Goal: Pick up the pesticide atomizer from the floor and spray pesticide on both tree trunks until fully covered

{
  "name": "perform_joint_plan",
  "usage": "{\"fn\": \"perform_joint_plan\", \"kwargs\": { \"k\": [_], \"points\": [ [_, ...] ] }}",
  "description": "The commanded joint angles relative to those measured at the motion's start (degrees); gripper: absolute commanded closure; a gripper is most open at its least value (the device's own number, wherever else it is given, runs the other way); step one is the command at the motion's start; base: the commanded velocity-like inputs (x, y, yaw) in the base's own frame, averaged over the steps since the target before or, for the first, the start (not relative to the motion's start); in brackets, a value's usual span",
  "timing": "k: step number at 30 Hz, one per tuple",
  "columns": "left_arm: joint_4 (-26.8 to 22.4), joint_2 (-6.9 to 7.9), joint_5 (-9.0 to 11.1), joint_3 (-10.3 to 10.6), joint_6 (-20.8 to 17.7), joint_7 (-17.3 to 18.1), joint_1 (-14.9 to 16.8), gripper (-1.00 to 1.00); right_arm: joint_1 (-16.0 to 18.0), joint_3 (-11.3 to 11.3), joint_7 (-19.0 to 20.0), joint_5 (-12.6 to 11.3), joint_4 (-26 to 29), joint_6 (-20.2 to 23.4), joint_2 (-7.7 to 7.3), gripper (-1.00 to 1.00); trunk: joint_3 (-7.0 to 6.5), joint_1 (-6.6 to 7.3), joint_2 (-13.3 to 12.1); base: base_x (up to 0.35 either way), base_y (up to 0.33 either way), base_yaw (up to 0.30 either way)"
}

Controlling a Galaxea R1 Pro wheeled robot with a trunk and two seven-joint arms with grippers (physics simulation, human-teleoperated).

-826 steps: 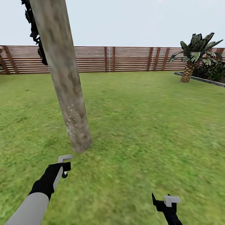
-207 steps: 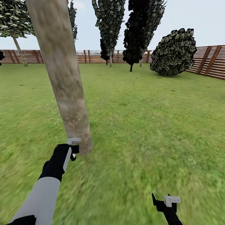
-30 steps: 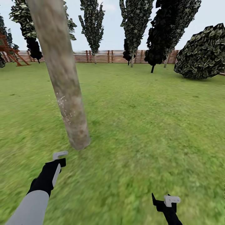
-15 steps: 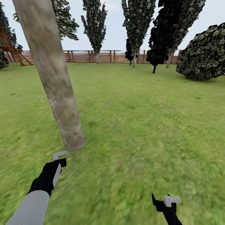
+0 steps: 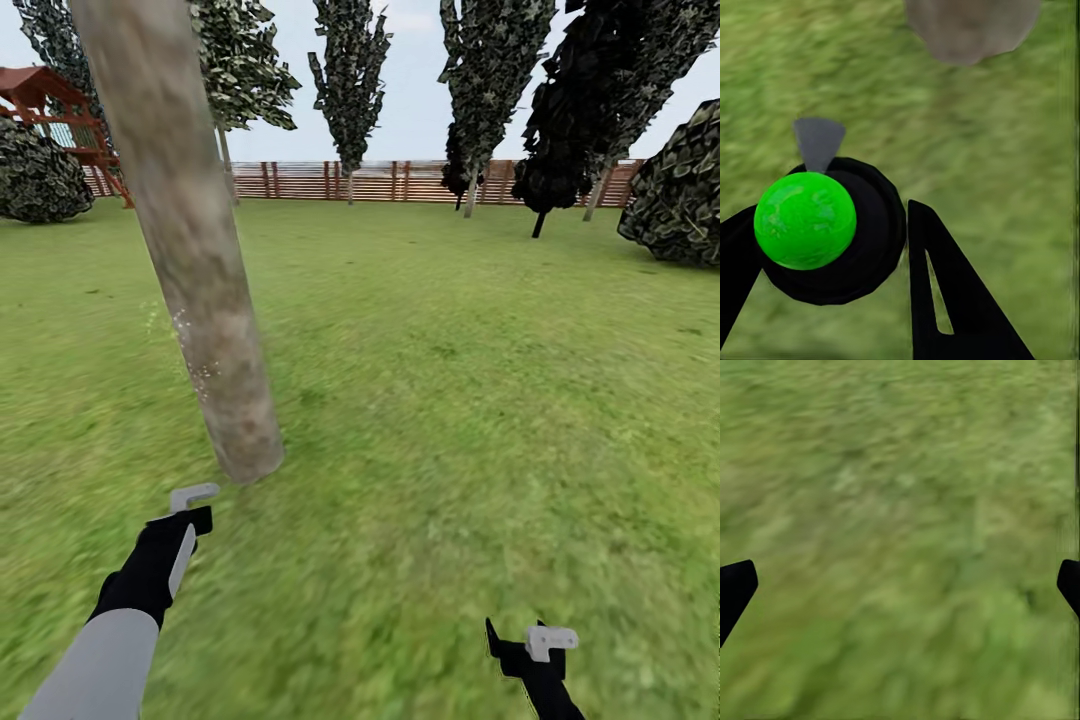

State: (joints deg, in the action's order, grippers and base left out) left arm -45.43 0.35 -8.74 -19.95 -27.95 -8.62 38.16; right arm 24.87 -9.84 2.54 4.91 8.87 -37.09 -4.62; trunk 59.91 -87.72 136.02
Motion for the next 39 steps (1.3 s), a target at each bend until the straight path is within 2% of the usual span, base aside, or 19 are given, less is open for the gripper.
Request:
{"fn": "perform_joint_plan", "kwargs": {
  "k": [1, 9, 13, 18, 29, 34, 39],
  "points": [
    [0.0, 0.00, 0.0, 0.0, 0.0, 0.0, 0.0, 1.00, 0.0, 0.0, 0.0, 0.0, 0.0, 0.0, -0.04, -1.00, 0.00, 0.00, 0.0, 0.088, -0.269, 0.019],
    [0.0, 0.08, -0.1, 0.0, 0.1, 0.0, 0.0, 1.00, 0.0, 0.1, 0.0, 0.0, 0.0, 0.0, -0.04, -1.00, 0.00, 0.00, 0.0, 0.178, -0.234, 0.003],
    [0.0, 0.09, -0.1, 0.0, 3.1, 0.0, 0.0, 1.00, 0.0, 0.1, 0.0, 0.0, -0.1, 0.0, -0.03, -1.00, 0.00, 0.00, 0.0, 0.282, -0.136, 0.000],
    [0.1, 0.10, -0.1, 0.0, 3.7, 0.0, 0.0, 1.00, 0.0, 0.1, -0.1, 0.0, -0.1, 0.0, -0.03, -1.00, 0.00, 0.00, 0.0, 0.307, -0.094, 0.022],
    [0.3, 0.10, 0.1, 0.0, 3.3, 0.0, 0.0, 1.00, 0.0, 0.1, -0.1, 0.0, -0.2, 0.0, 0.05, -1.00, 0.00, 0.00, 0.0, 0.297, -0.107, 0.253],
    [1.0, -0.02, -0.1, 0.0, 3.0, -1.3, 0.1, 1.00, 0.0, 0.1, -0.1, 0.0, -0.2, 0.0, 0.05, -1.00, 0.00, 0.00, 0.0, 0.036, -0.014, 0.237],
    [3.9, 0.65, -0.1, 0.0, 2.9, -2.5, -0.6, 1.00, 0.0, 0.1, 0.0, 0.0, -0.2, 0.0, 0.02, -1.00, 0.00, 0.00, 0.0, 0.006, -0.001, 0.025]
  ]
}}
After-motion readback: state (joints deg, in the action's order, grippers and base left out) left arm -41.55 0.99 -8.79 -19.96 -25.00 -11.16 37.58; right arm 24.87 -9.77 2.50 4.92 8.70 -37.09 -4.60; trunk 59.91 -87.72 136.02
